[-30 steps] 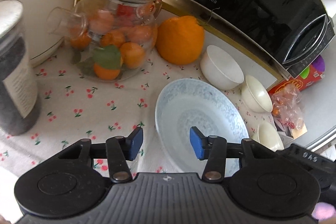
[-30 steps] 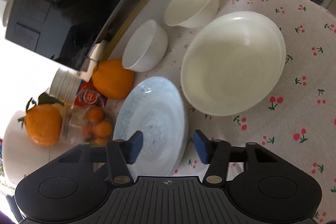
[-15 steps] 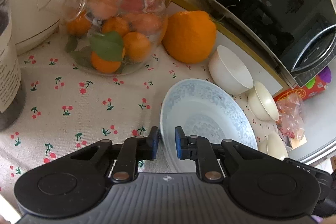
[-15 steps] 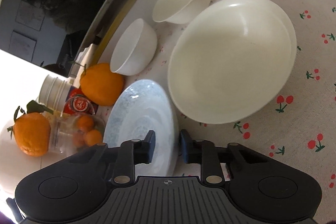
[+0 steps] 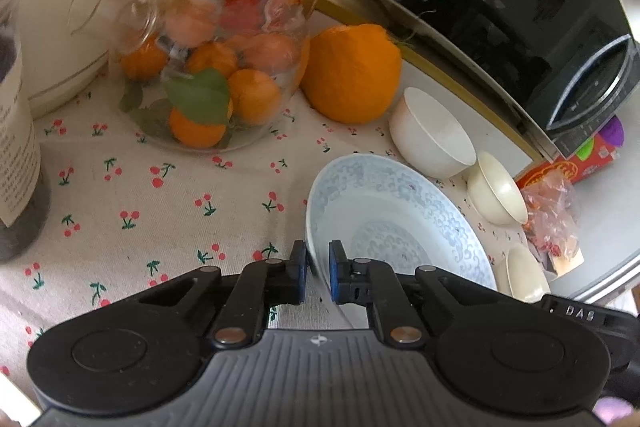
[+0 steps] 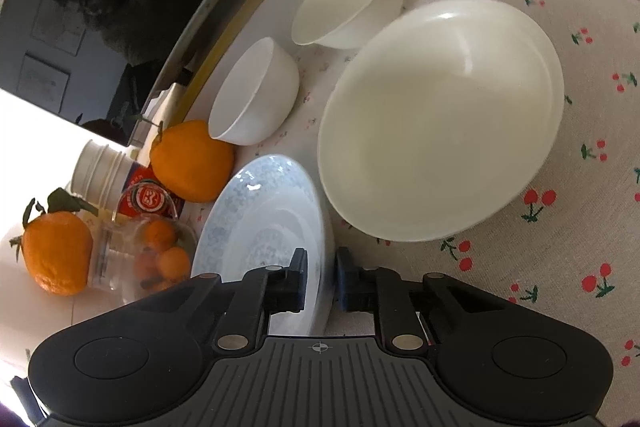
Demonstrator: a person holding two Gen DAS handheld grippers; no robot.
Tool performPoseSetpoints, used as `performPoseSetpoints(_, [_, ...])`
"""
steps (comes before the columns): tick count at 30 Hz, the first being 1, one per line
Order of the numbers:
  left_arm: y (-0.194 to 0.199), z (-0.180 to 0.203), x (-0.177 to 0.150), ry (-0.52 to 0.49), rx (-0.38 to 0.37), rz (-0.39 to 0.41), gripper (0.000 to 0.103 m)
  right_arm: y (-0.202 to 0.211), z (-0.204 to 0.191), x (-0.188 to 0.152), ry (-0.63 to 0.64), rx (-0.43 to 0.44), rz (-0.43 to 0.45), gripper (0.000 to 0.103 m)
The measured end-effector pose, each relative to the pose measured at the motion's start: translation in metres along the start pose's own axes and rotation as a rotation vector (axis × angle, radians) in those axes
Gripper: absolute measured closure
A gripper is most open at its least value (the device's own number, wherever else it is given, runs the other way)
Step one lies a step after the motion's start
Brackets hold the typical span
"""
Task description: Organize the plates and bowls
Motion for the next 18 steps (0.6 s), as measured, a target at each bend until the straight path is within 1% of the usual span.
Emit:
performPoseSetpoints(5, [0.007, 0.000, -0.003, -0.026, 0.008, -0.008, 0.093, 0.008, -0.006, -0.002, 0.038, 0.001, 0.000, 0.088])
performPoseSetpoints(11, [0.019, 0.005, -0.012, -0.116, 0.033, -0.014, 0.093, 0.021, -0.018, -0.006, 0.091, 0.011, -0.002, 0.088])
performPoseSetpoints(18, [0.031, 0.004, -0.021, -0.142, 0.027, -0.042, 0.092, 0.036, -0.024, -0.017, 0.146, 0.007, -0.026, 0.088])
Point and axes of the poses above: each gripper's, at about its wrist camera, not at the fingertips, and y roughly against the way its jaws point, z to its right, x to its top, the point moved 1 cm from there along -y, roughly the way its jaws point, and after that the axes turned 3 degrees about -z, right-handed, at the moved point
